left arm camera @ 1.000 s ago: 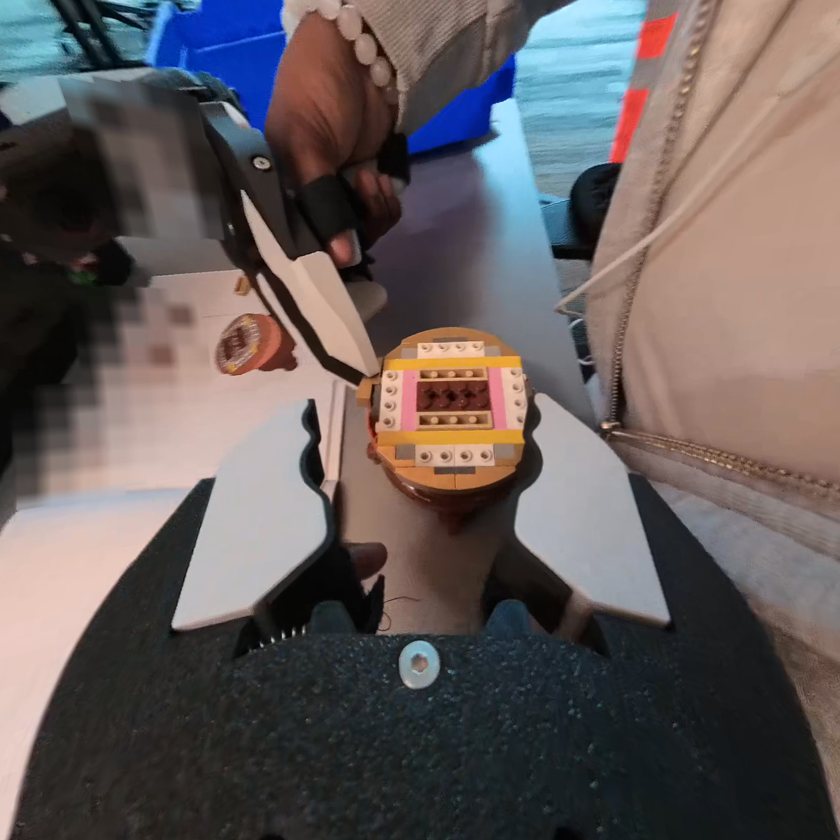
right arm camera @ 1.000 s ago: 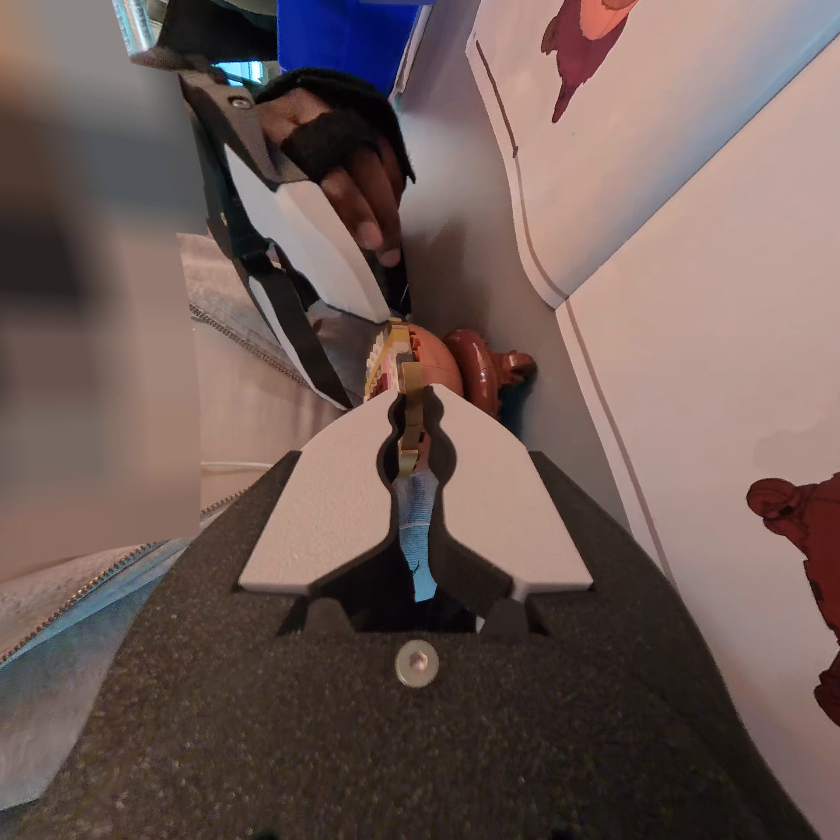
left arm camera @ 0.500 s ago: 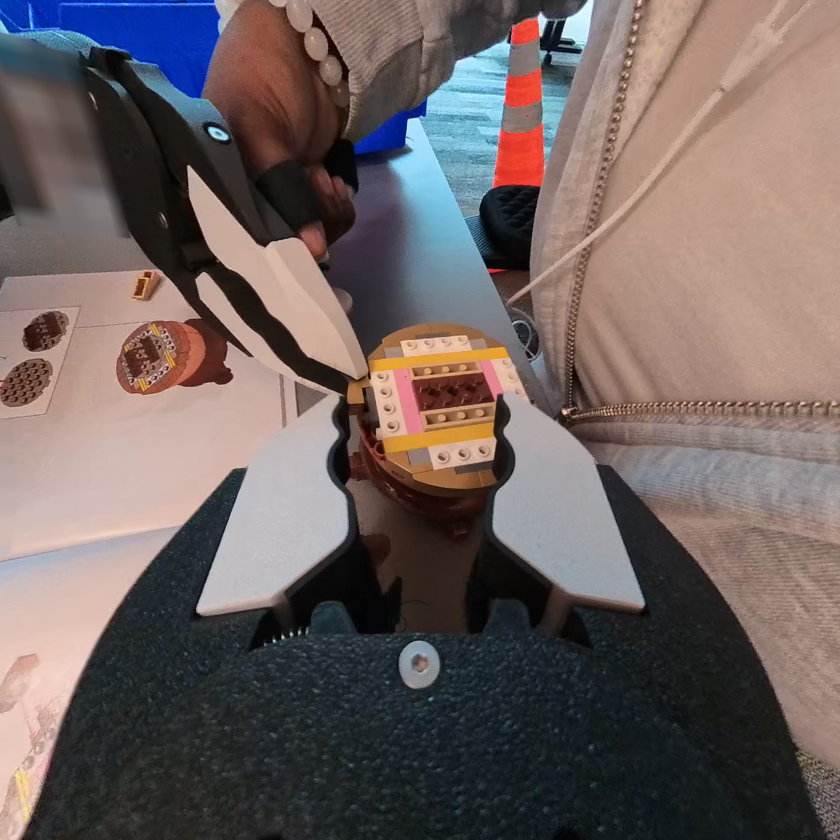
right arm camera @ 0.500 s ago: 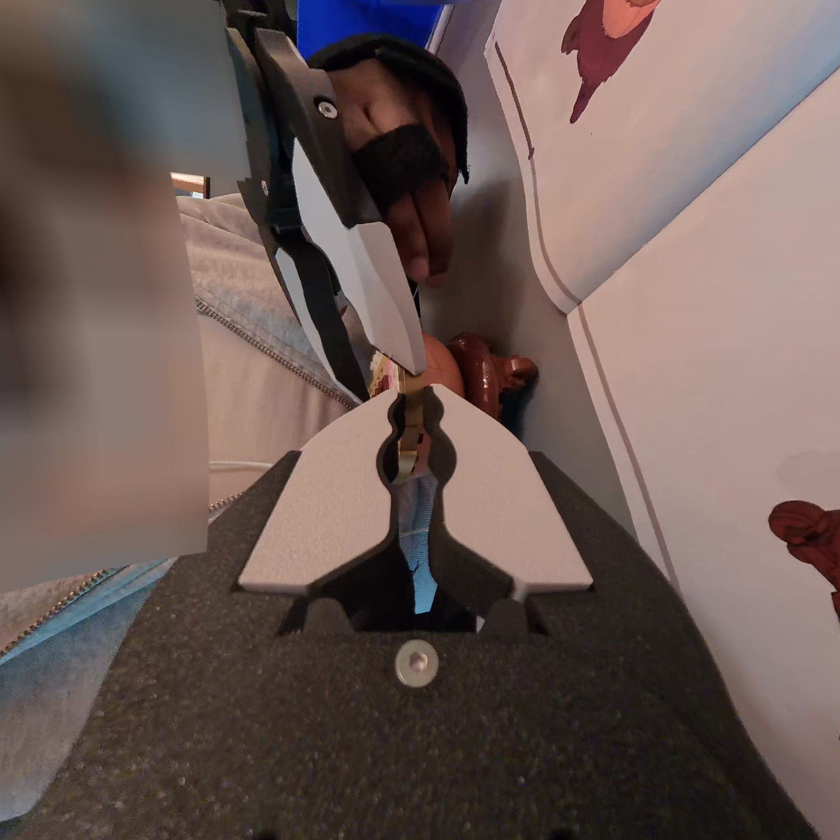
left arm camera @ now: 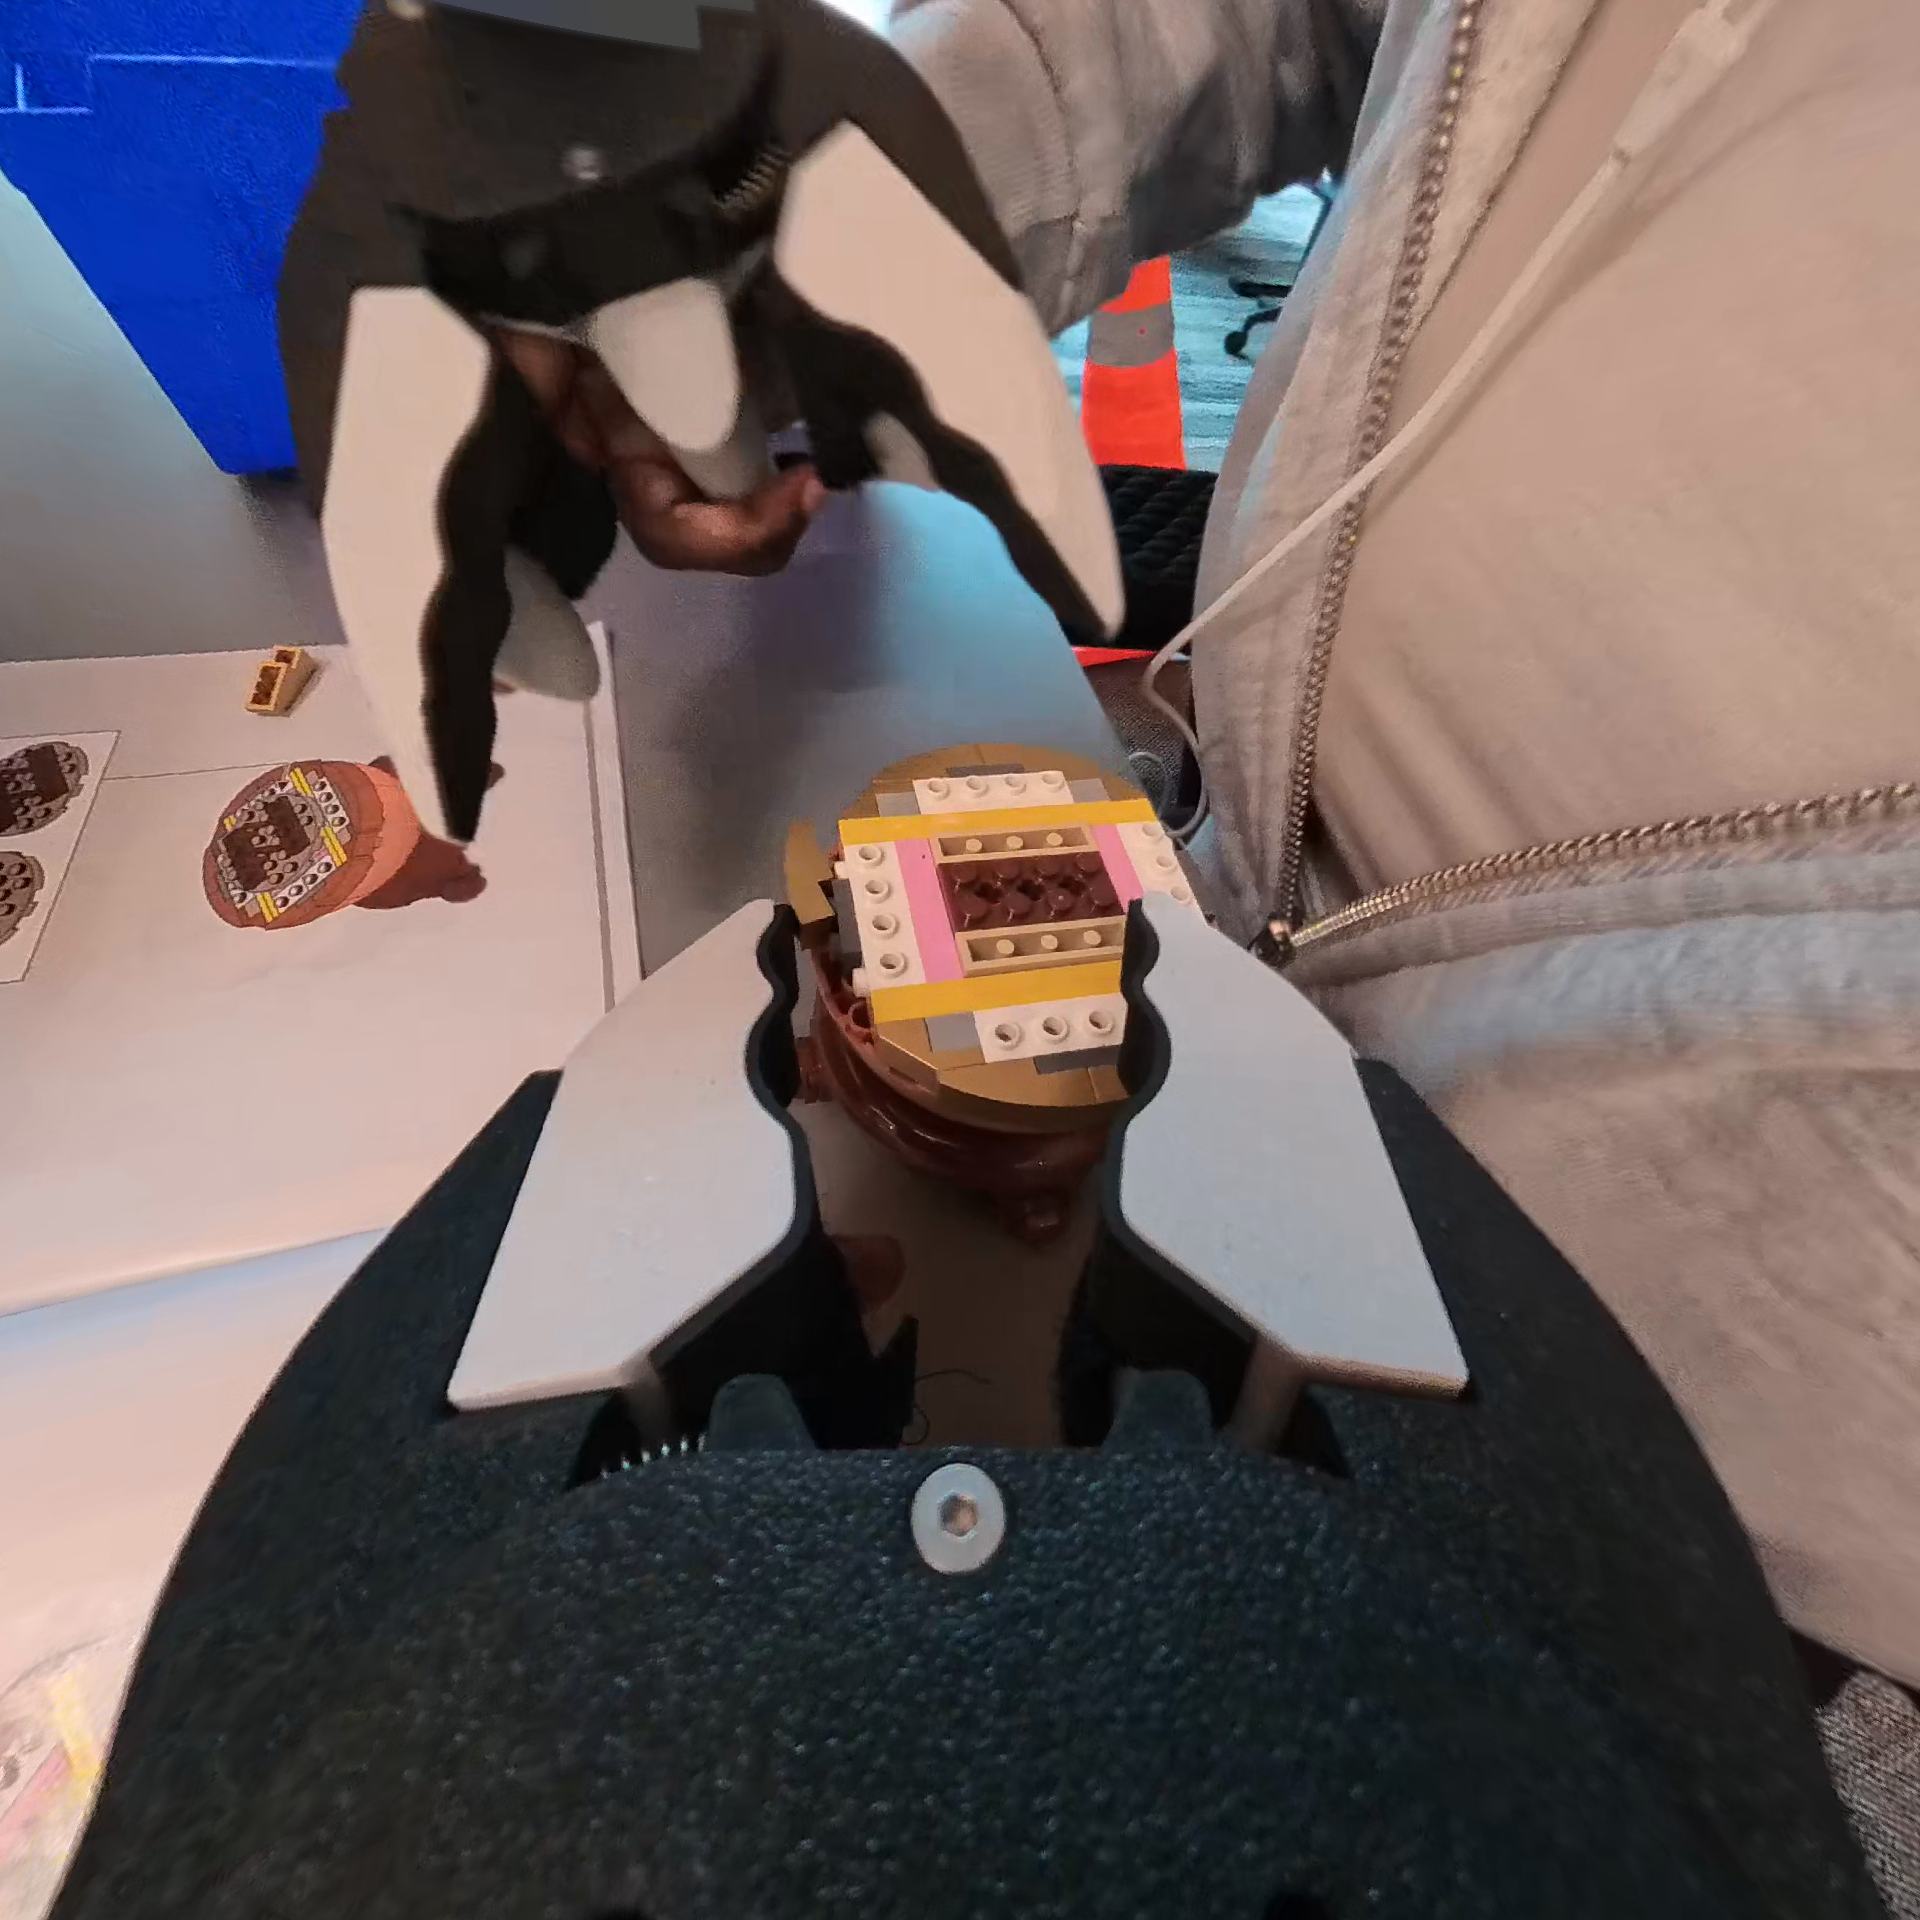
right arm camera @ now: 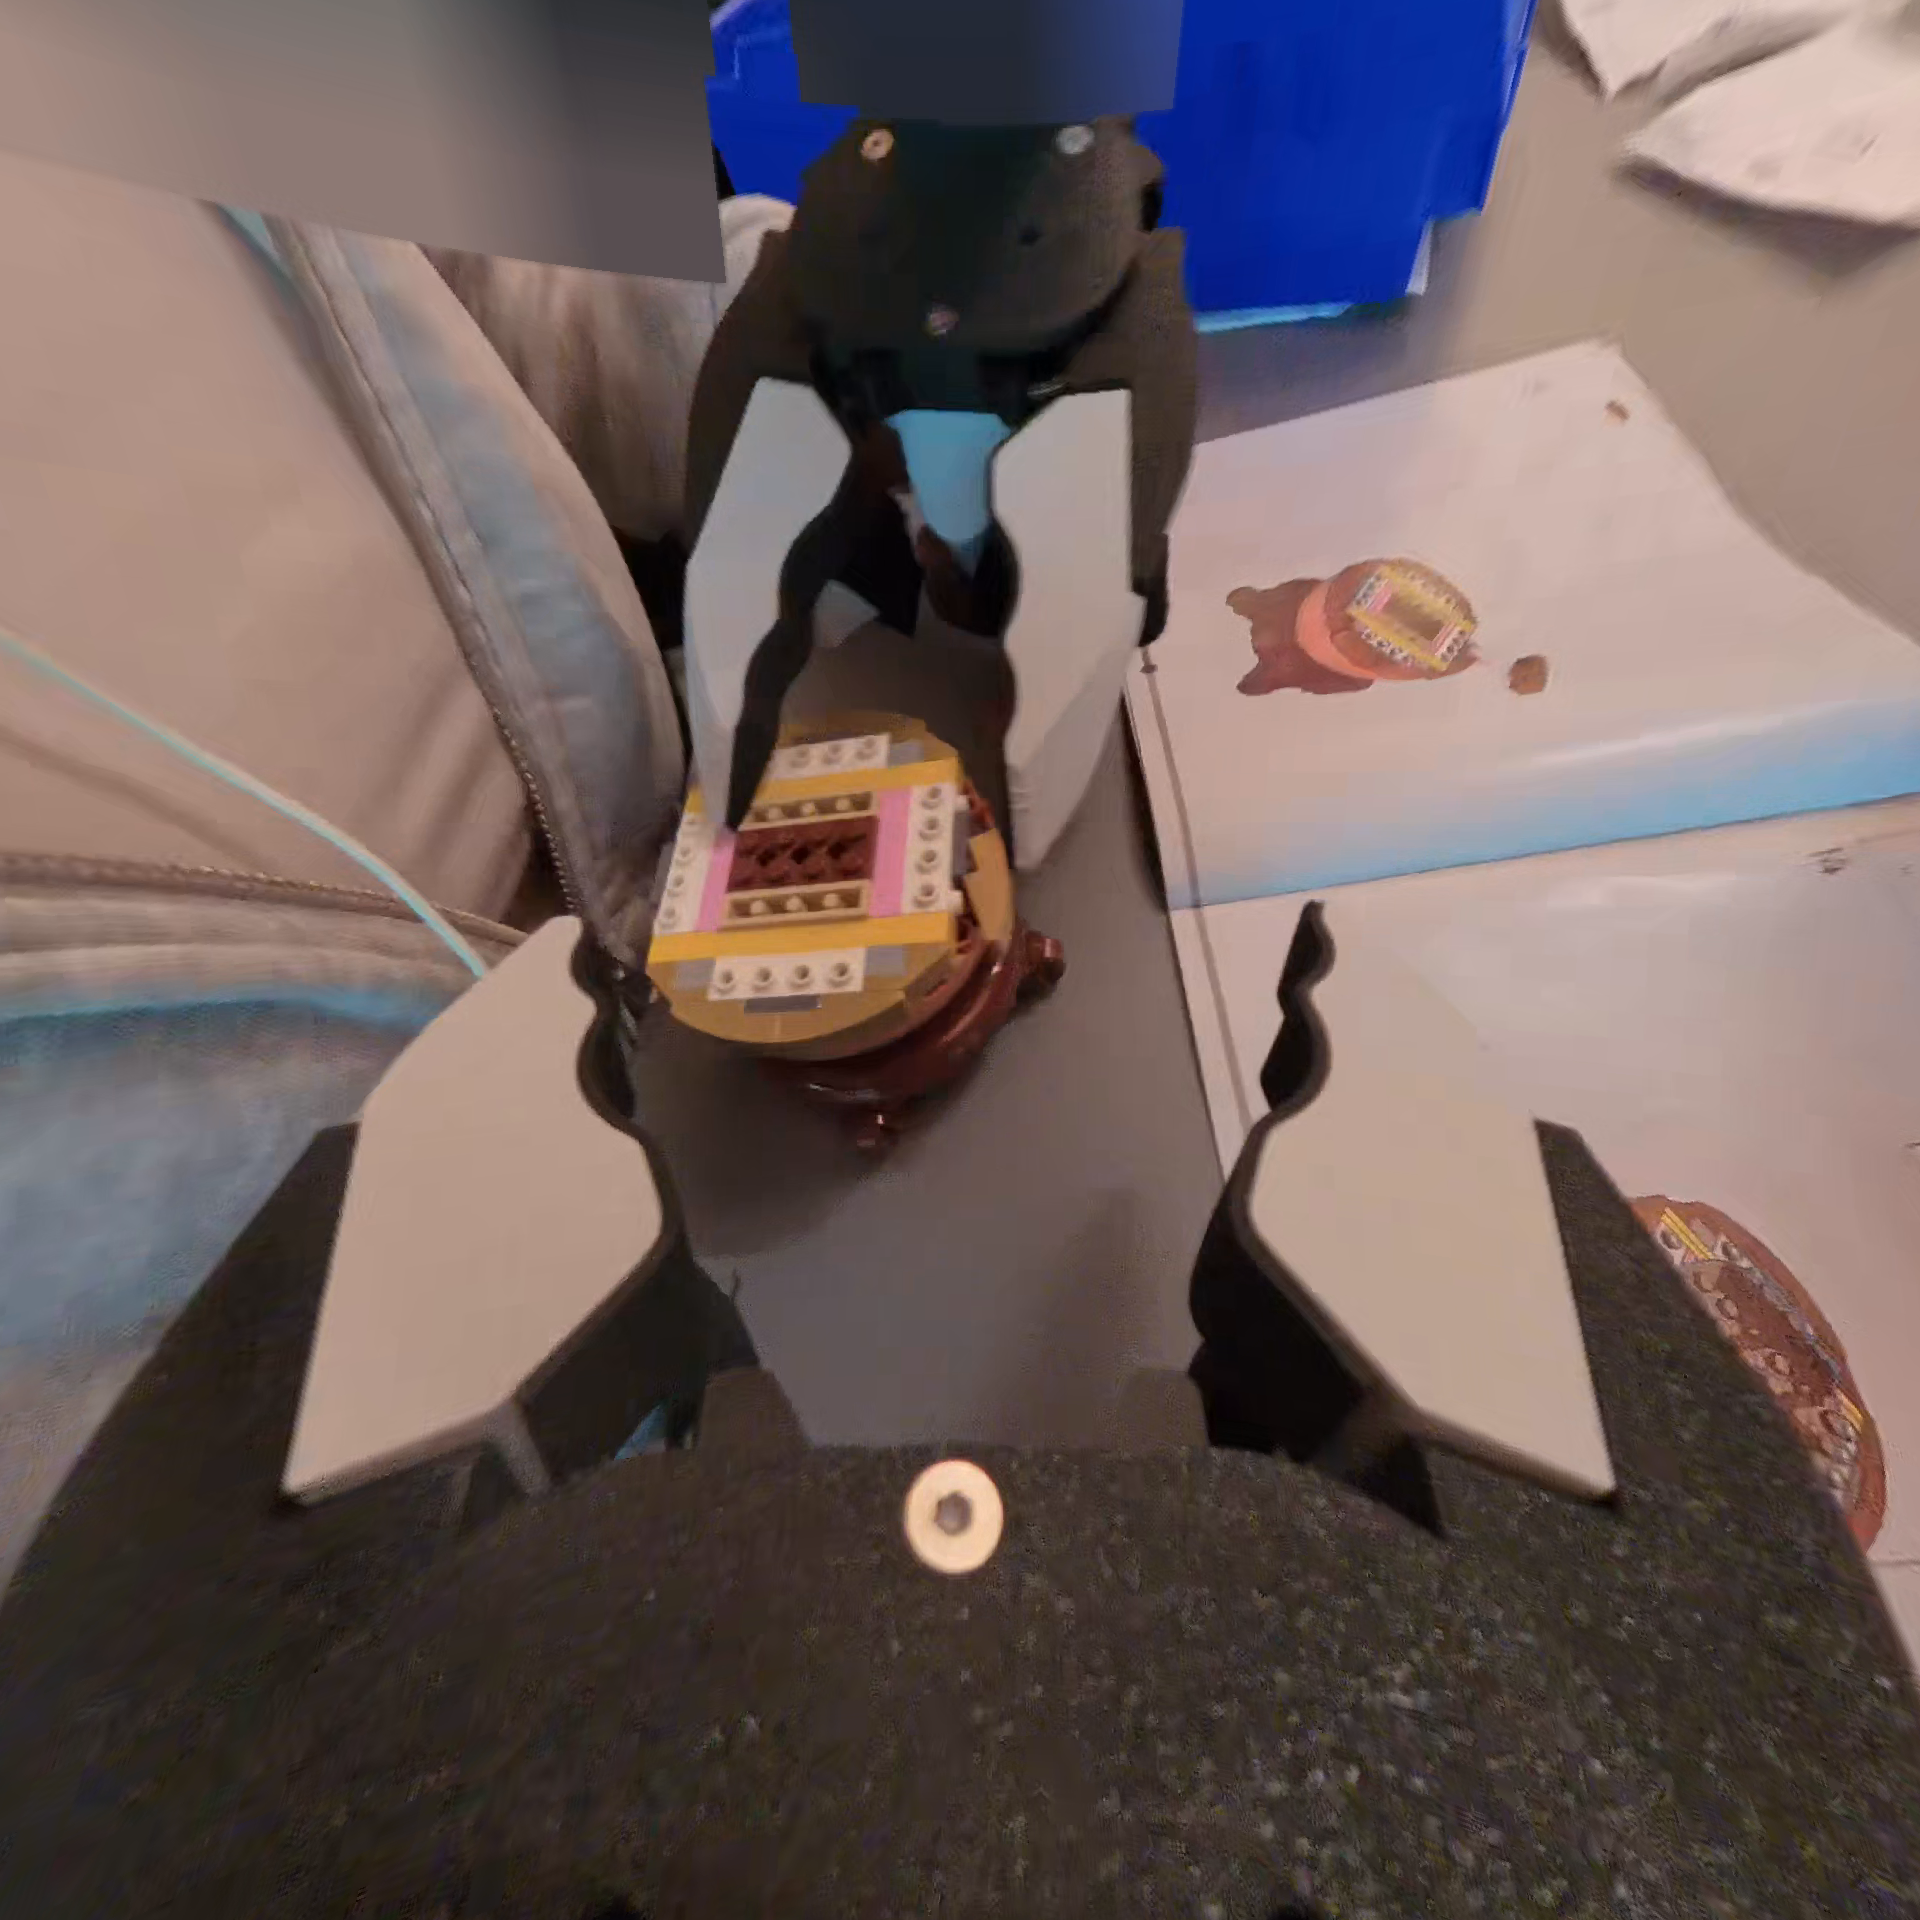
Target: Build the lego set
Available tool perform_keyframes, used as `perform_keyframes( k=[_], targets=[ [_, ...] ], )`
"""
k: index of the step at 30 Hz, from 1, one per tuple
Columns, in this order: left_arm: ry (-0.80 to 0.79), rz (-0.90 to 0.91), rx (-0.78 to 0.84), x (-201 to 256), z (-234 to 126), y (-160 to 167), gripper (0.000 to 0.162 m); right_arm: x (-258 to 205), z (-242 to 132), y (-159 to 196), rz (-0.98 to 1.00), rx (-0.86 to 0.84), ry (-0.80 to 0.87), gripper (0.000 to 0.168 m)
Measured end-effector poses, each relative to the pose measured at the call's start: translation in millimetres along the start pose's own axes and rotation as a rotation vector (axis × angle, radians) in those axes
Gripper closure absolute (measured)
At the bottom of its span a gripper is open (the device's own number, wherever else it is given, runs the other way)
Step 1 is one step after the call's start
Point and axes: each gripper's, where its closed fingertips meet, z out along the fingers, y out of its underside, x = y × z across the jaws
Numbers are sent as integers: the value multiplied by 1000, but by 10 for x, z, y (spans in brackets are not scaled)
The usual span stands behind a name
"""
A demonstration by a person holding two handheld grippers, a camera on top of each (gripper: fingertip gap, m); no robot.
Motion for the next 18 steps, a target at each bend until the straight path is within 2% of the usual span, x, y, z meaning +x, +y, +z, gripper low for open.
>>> perform_keyframes(
  k=[7, 10, 12, 18],
  targets=[
    [45, 45, 18, 89, -12, 6, 102, -287, 220, 93, -165, 26, 238, 40],
    [52, 61, 19, 115, -20, 8, 103, -322, 348, 112, -234, 10, 337, 51],
    [55, 66, 15, 136, -26, 13, 103, -298, 376, 111, -267, 7, 419, 66],
    [82, 72, 21, 156, -37, 20, 103, -322, 425, 138, -268, -2, 453, 76]
  ],
)
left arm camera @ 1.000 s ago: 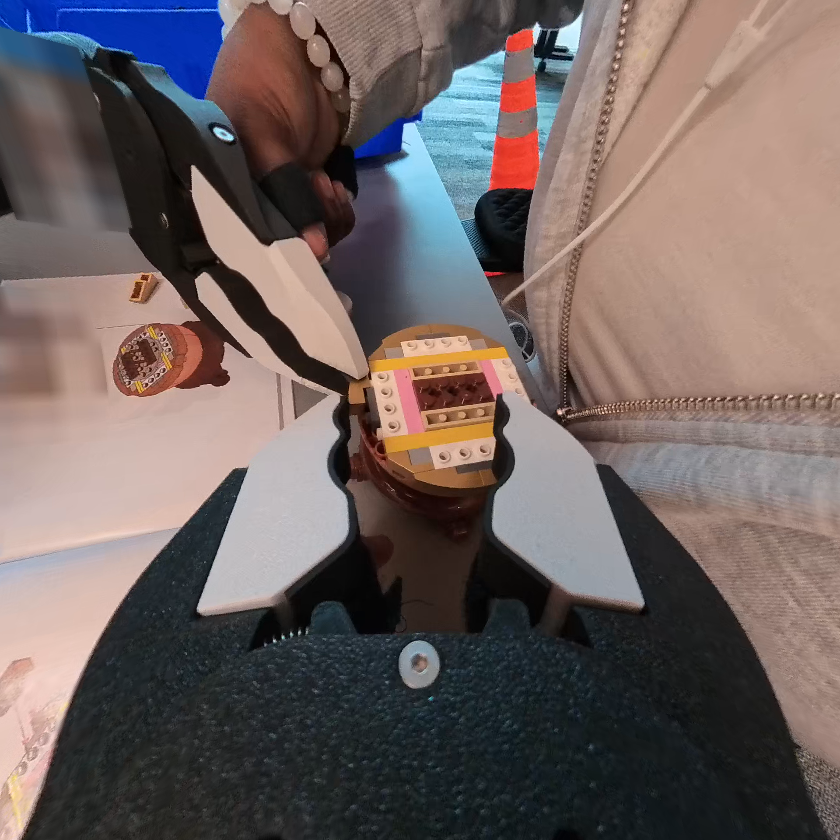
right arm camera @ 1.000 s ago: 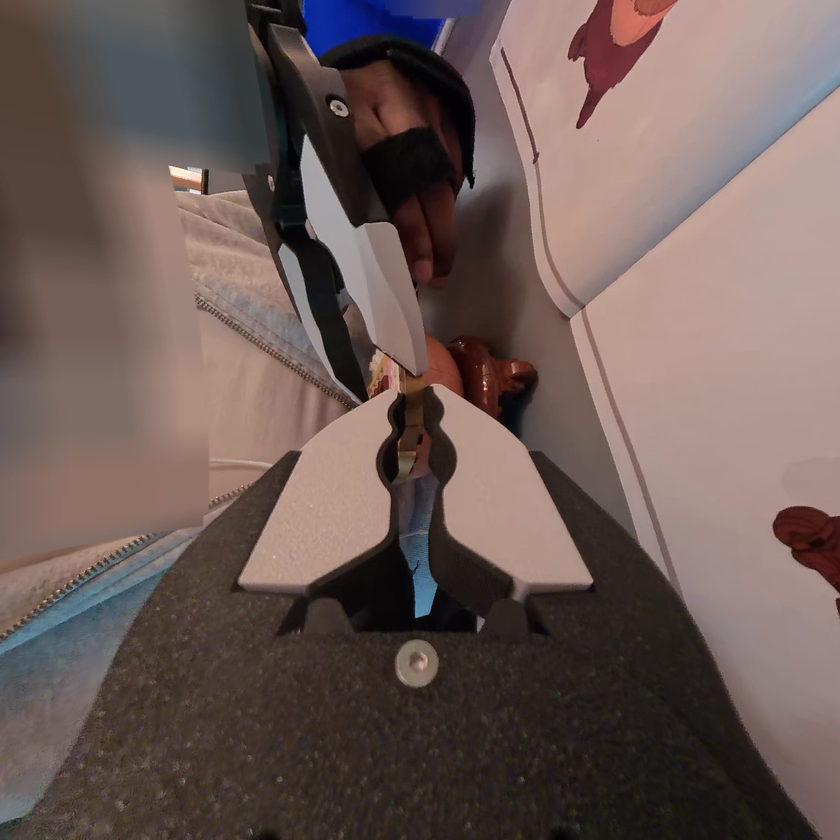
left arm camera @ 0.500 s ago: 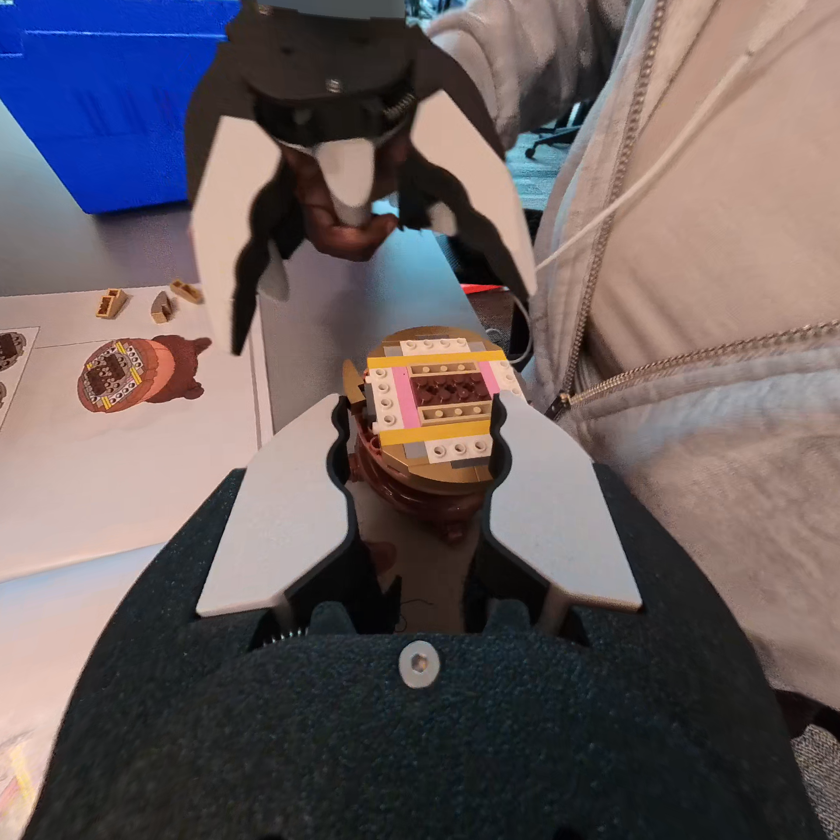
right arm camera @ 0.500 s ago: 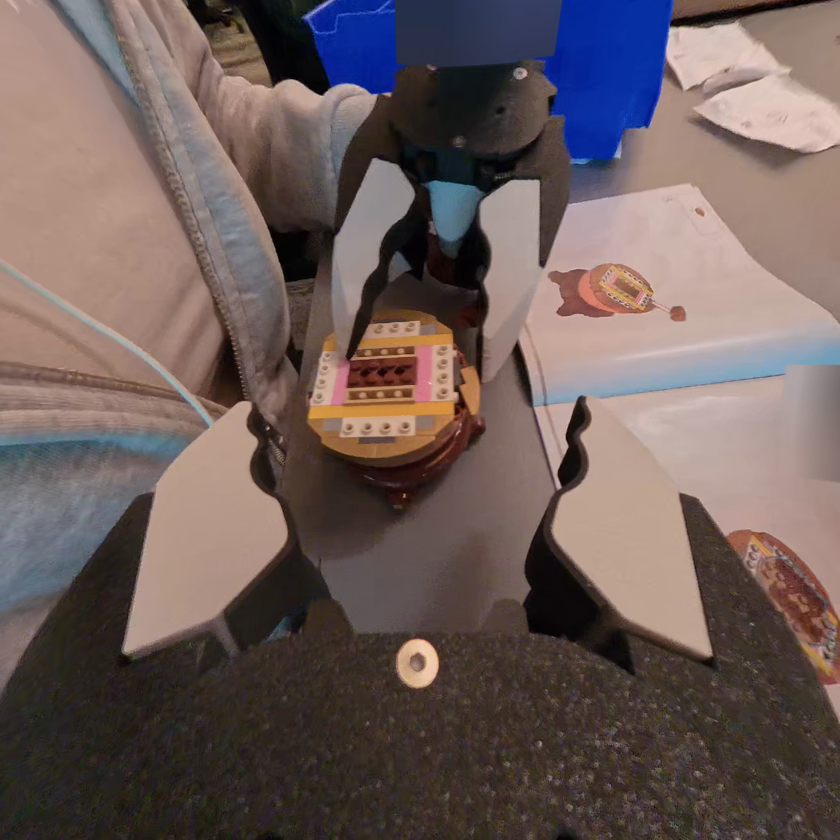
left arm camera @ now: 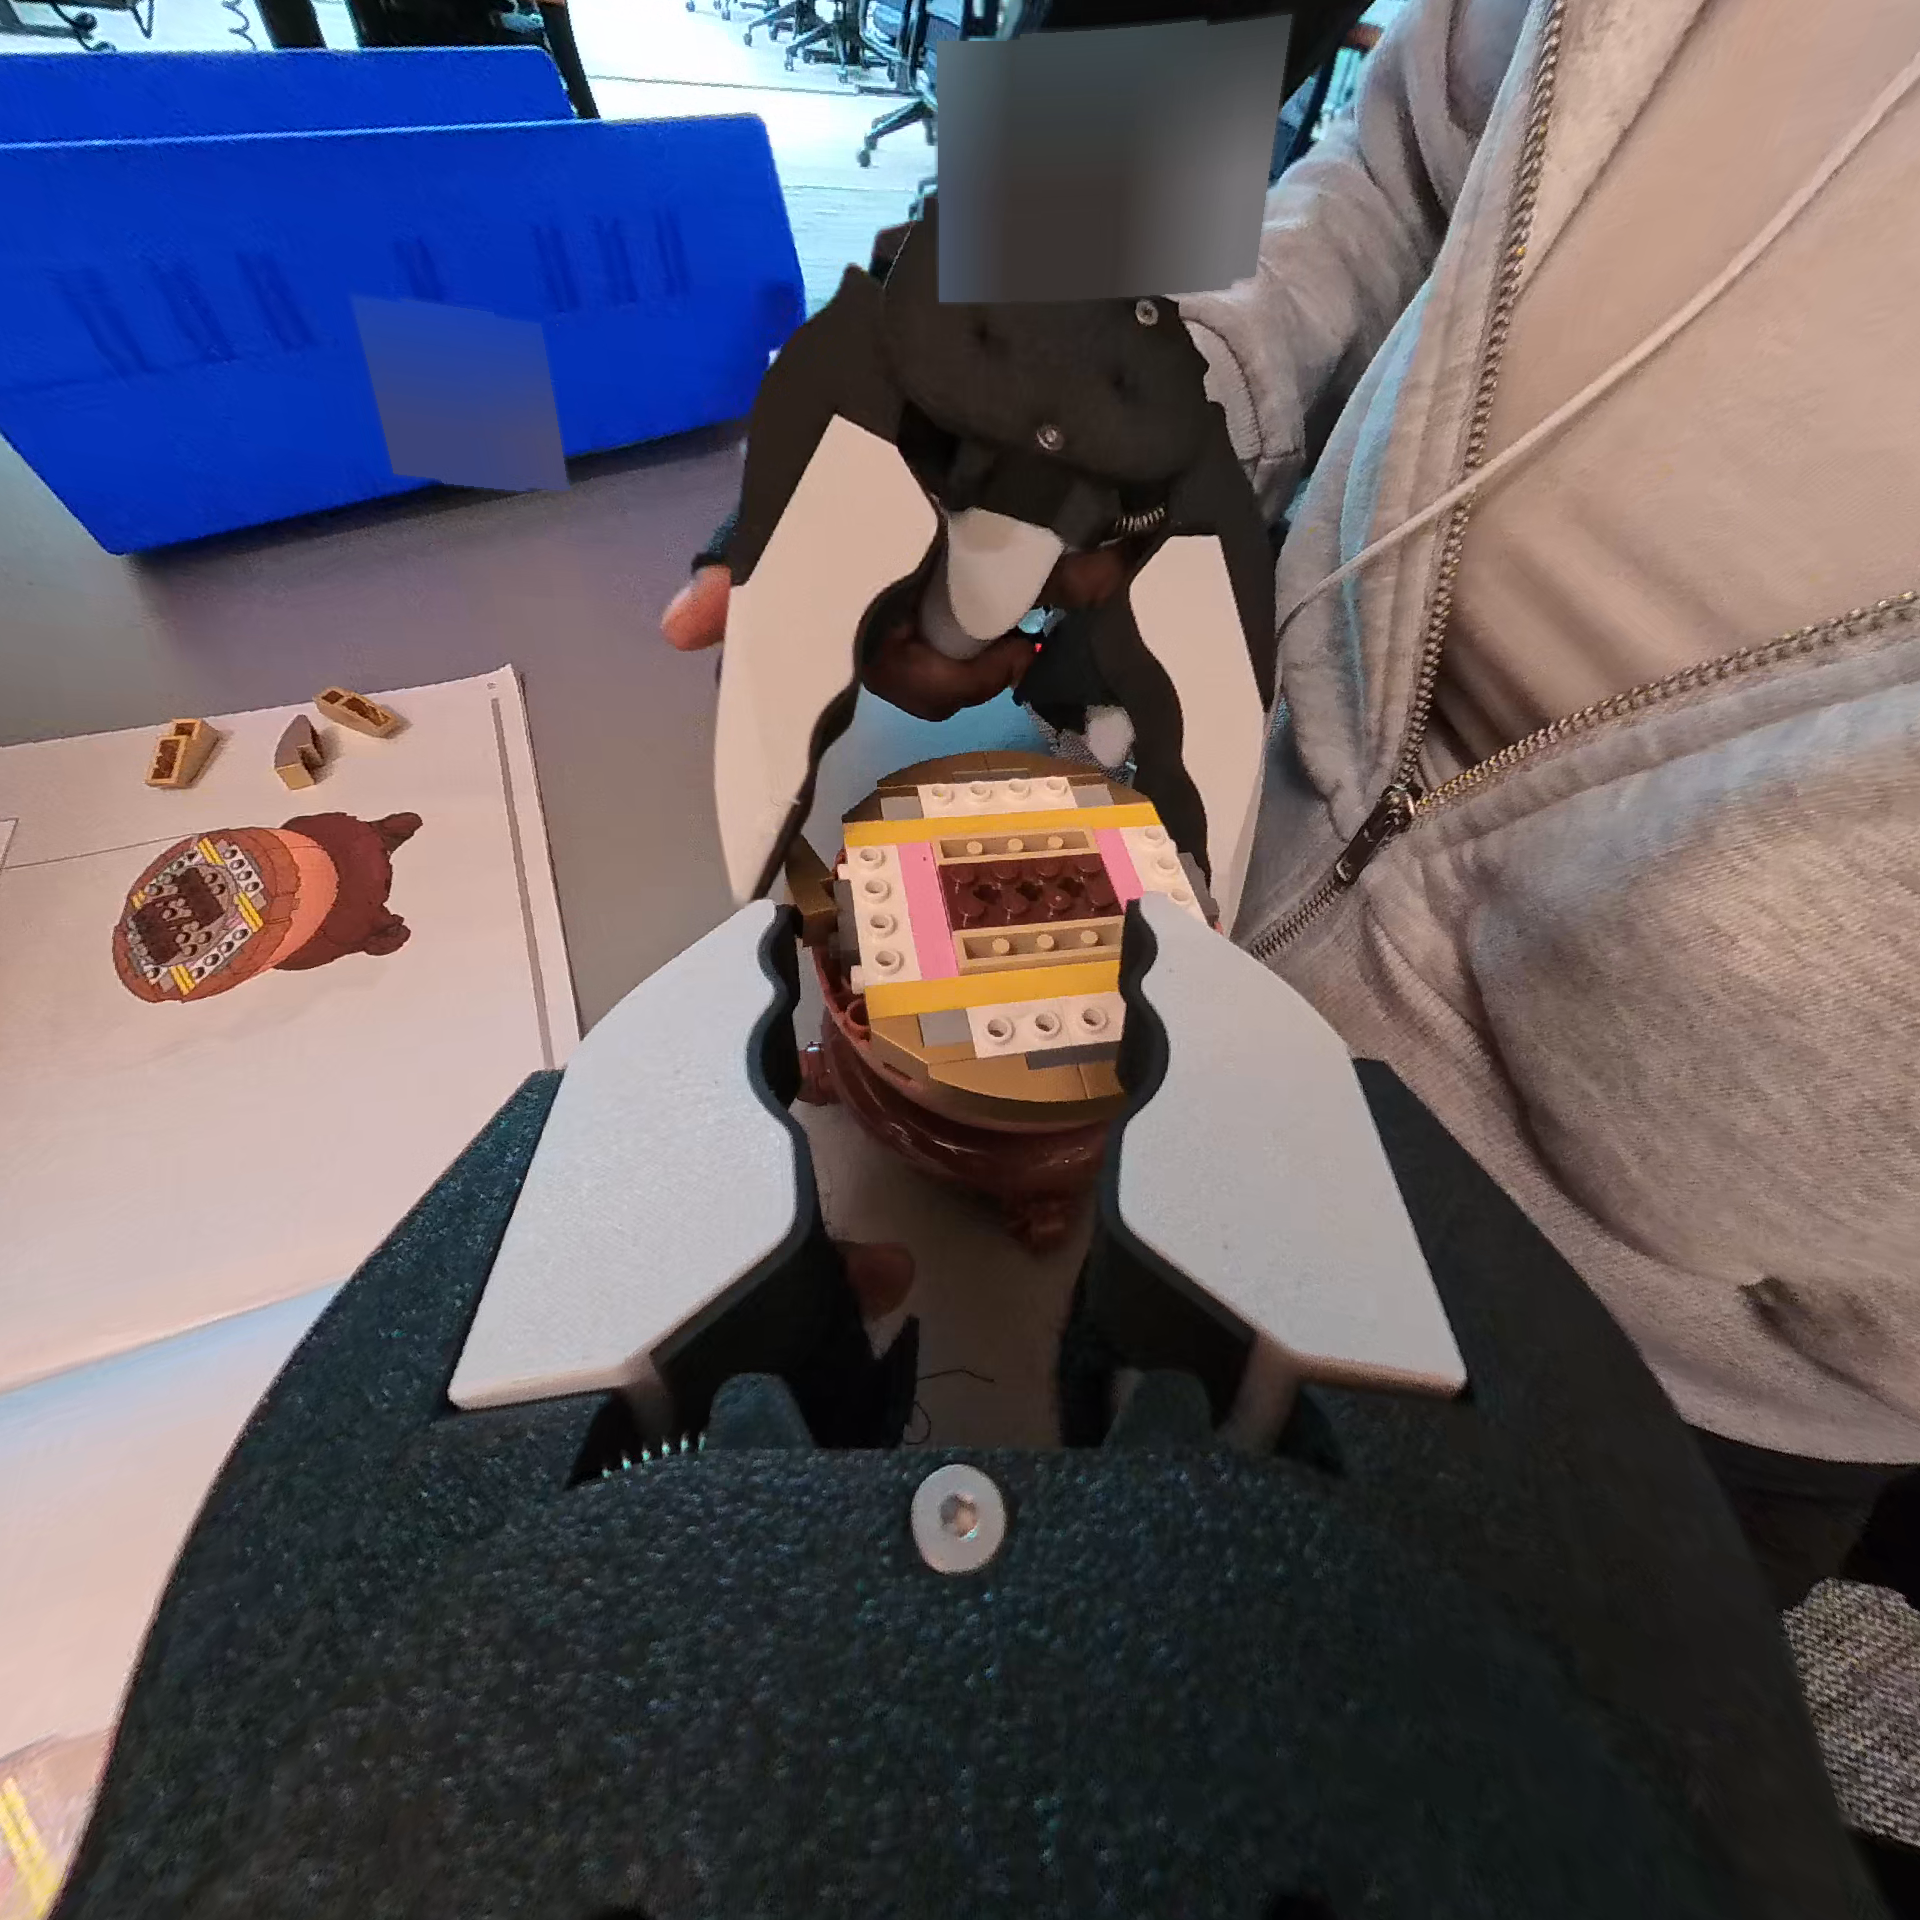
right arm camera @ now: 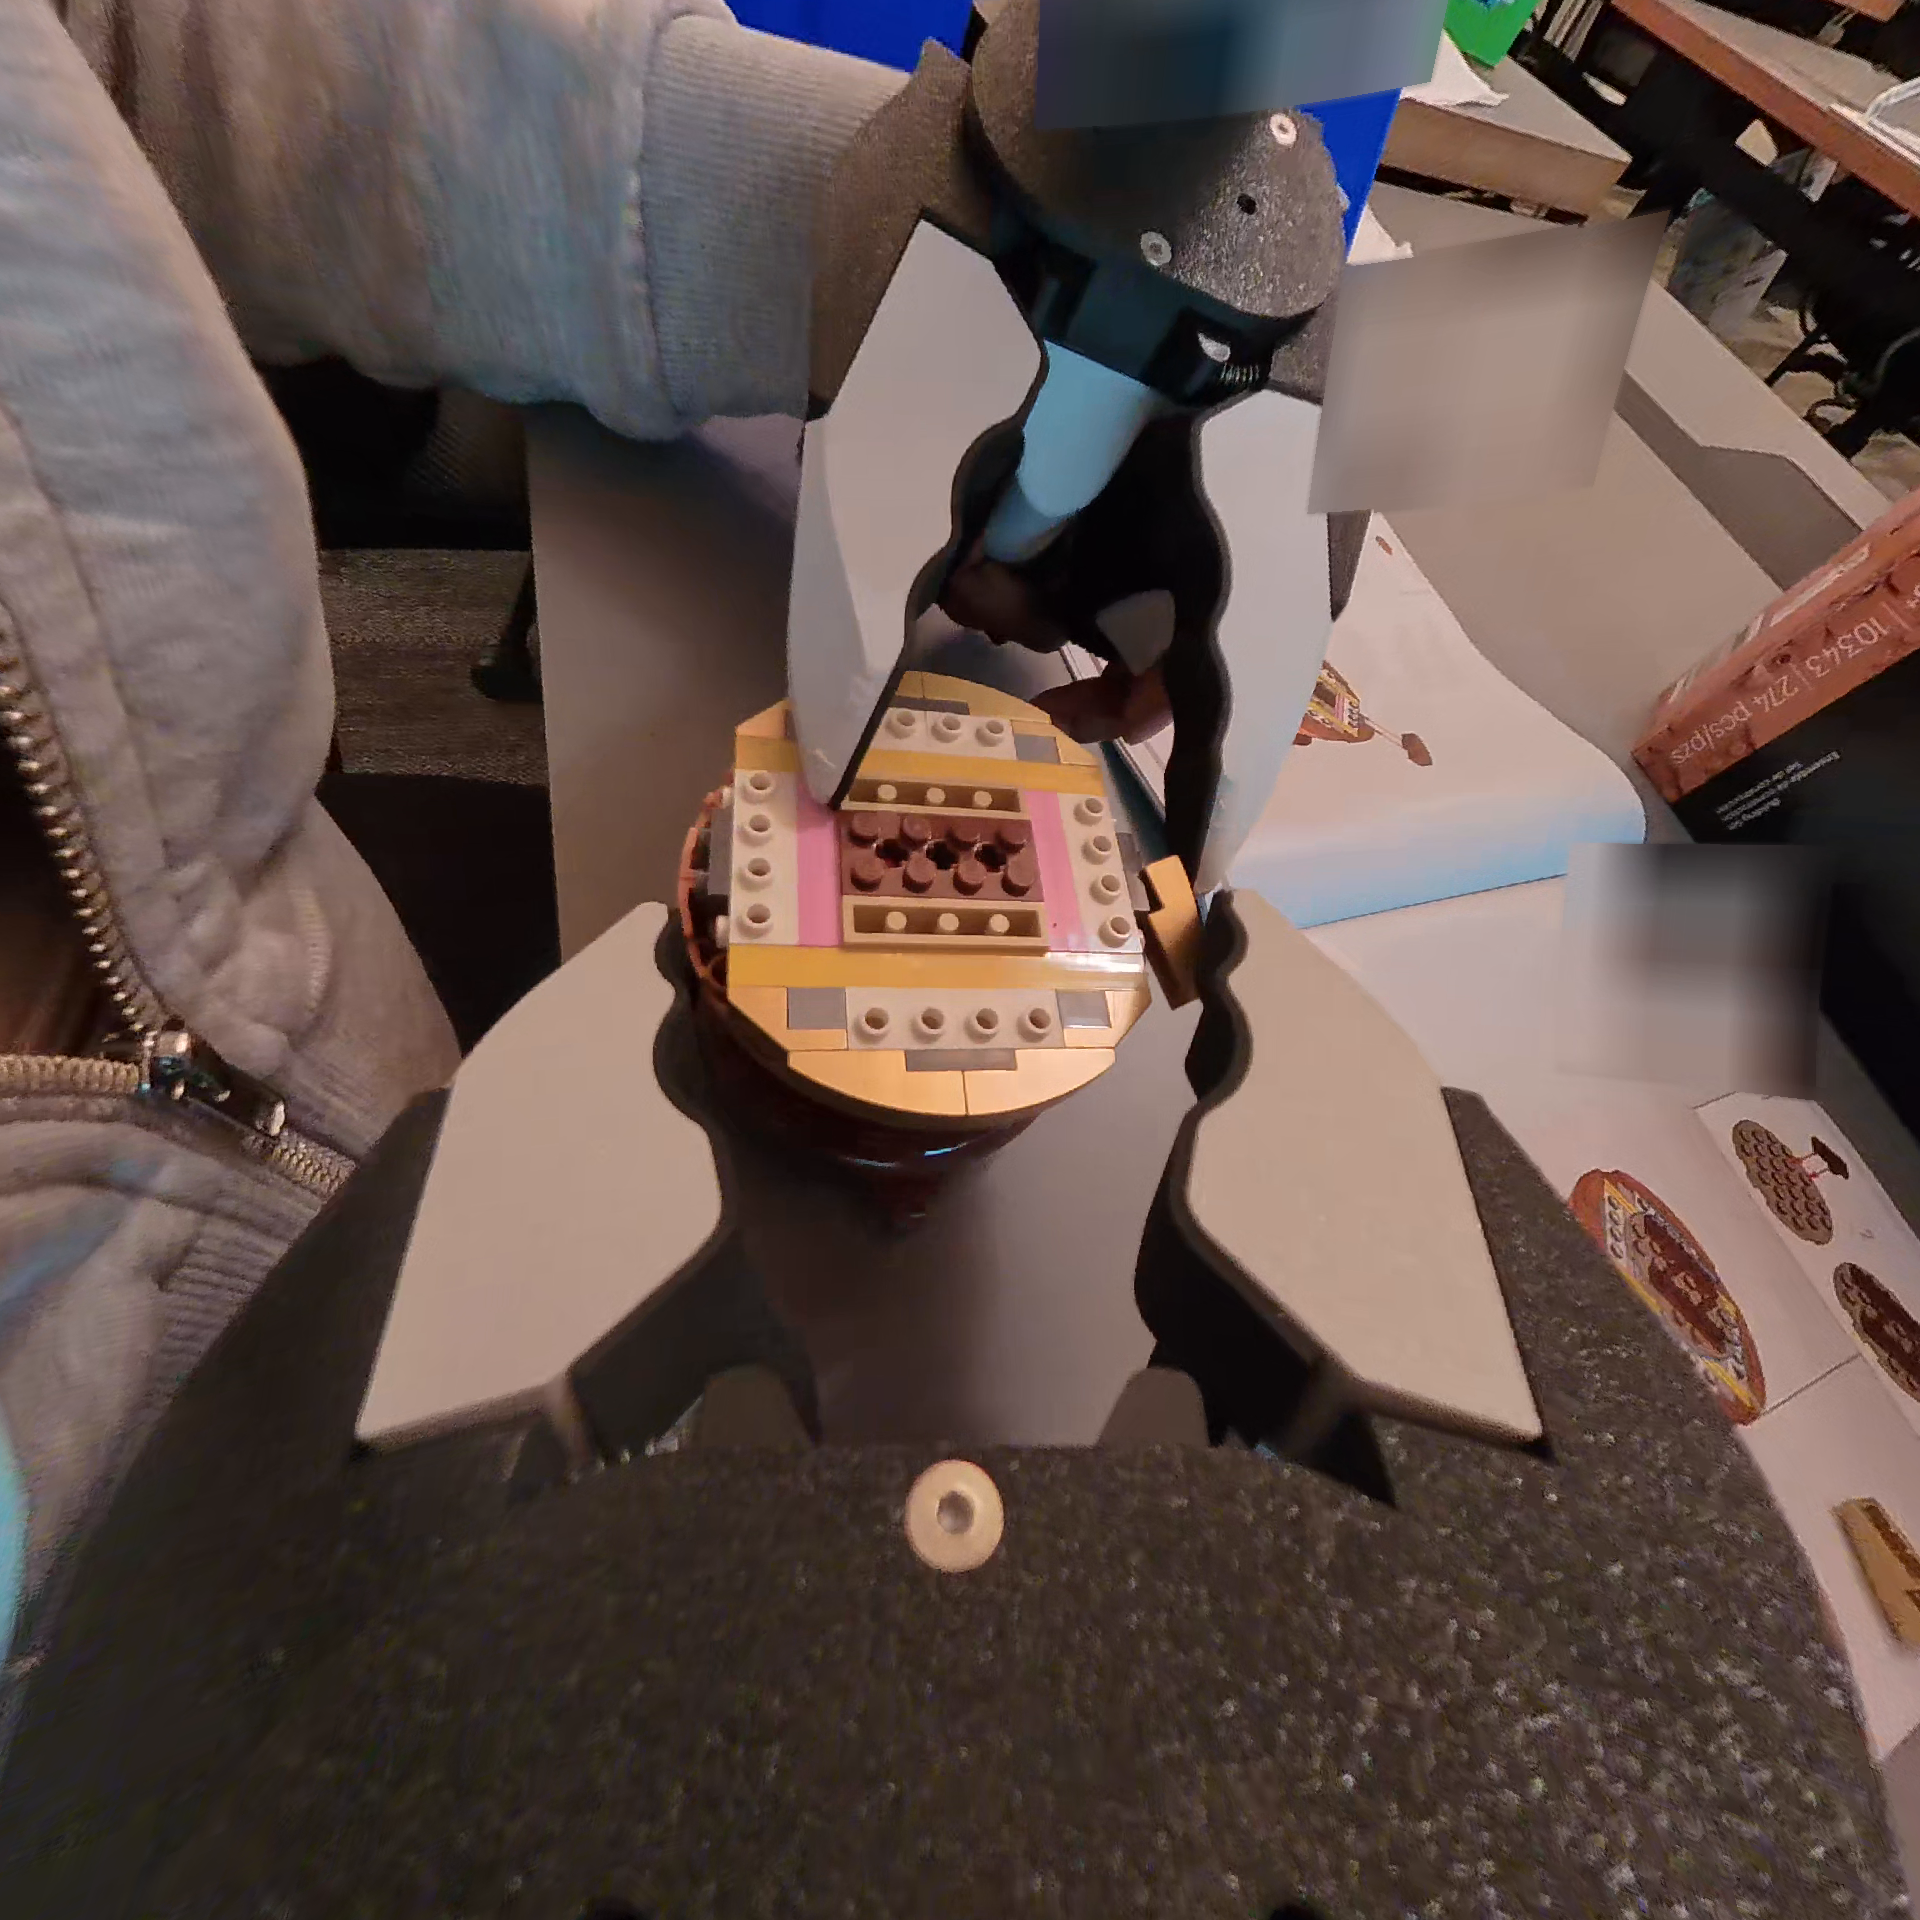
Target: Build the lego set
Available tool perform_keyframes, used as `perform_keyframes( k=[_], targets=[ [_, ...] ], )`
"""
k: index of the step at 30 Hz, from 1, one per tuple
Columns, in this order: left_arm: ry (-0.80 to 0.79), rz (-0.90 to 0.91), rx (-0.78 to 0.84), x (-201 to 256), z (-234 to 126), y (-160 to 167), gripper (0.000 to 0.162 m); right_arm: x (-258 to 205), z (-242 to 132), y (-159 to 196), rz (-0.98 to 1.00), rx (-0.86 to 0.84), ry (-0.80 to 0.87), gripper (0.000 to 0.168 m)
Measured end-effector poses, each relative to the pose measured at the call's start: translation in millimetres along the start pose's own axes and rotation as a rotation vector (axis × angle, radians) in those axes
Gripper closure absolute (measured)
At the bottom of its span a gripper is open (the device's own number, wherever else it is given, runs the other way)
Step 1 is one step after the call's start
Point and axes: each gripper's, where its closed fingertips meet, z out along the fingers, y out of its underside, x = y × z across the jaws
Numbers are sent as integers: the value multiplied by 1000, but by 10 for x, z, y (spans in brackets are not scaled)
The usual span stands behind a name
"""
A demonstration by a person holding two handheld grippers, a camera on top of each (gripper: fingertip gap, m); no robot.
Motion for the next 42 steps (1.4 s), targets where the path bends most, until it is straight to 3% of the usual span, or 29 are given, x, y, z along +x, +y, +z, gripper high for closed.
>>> perform_keyframes(
  k=[6, 12, 24, 32, 36, 42],
  targets=[
    [37, -21, 27, 5, 4, 5, 103, 24, 18, 31, 42, -29, -11, 67],
    [32, -3, 37, -6, -9, 0, 102, -7, 25, 33, 58, -32, -40, 76],
    [-12, -18, 23, -12, 11, -5, 103, -11, 14, 55, 58, -111, -46, 76],
    [8, -49, 29, -9, 4, 9, 103, 8, 34, 59, 93, -118, -35, 72],
    [18, -52, 37, -14, -3, 10, 103, 60, 46, 91, 162, -108, -4, 60],
    [16, -59, 40, -31, -5, 11, 103, -15, 60, 87, 217, -64, -58, 77]
  ],
)
